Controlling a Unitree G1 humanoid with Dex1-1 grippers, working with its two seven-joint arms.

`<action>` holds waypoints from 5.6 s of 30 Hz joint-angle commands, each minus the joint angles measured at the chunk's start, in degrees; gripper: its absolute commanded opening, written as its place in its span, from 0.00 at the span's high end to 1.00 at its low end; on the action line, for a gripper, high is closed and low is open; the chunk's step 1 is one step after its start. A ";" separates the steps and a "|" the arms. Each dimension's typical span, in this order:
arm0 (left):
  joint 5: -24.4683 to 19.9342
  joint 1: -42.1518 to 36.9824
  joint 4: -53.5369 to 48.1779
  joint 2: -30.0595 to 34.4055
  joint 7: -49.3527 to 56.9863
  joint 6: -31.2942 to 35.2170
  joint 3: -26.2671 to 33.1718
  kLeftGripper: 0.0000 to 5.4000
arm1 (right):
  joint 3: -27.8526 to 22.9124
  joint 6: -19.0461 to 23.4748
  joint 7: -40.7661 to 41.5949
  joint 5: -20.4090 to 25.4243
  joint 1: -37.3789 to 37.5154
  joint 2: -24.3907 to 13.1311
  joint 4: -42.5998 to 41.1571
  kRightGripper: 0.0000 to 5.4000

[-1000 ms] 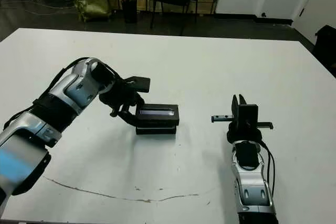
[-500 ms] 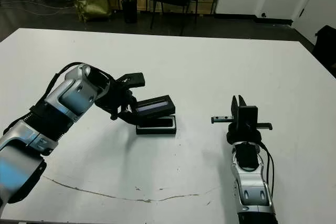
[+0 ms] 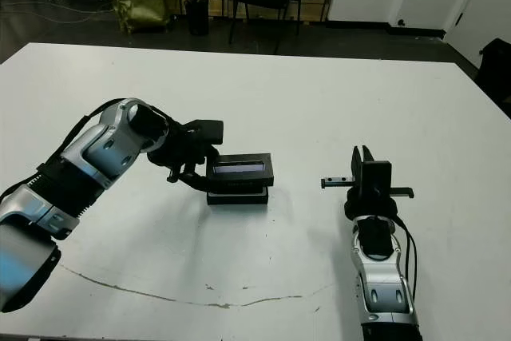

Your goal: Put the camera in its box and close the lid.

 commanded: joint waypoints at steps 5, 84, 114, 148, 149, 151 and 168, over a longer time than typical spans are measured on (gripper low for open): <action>1.65 0.12 1.21 0.73 -0.95 -1.38 -1.18 0.53 | -0.26 0.76 -0.15 0.23 0.63 -0.21 0.43 1.00; 3.08 1.89 0.27 -1.72 -3.17 6.53 -6.01 0.53 | 0.05 1.44 -0.28 0.44 1.37 -0.21 -0.10 1.00; -0.10 -1.39 -2.95 -3.19 -7.50 16.06 -7.15 0.53 | 0.38 2.66 -0.47 0.07 1.84 0.03 -1.48 1.00; 0.79 -3.77 -11.37 -0.91 1.99 2.02 -4.55 0.55 | 0.40 2.10 -0.41 0.18 1.83 0.20 -0.90 1.00; 0.78 -4.35 -10.95 -0.96 1.66 0.94 -4.49 0.55 | 0.49 2.56 -0.56 0.03 1.88 0.30 -1.28 1.00; 1.08 -5.43 -10.00 -1.11 0.91 -0.60 -4.81 0.55 | 0.46 1.62 -0.50 0.14 1.87 0.27 -0.73 1.00; 2.95 -7.84 -0.23 -3.00 -7.60 0.66 -8.04 0.55 | 0.42 0.23 -0.34 0.05 1.36 -0.15 0.73 1.00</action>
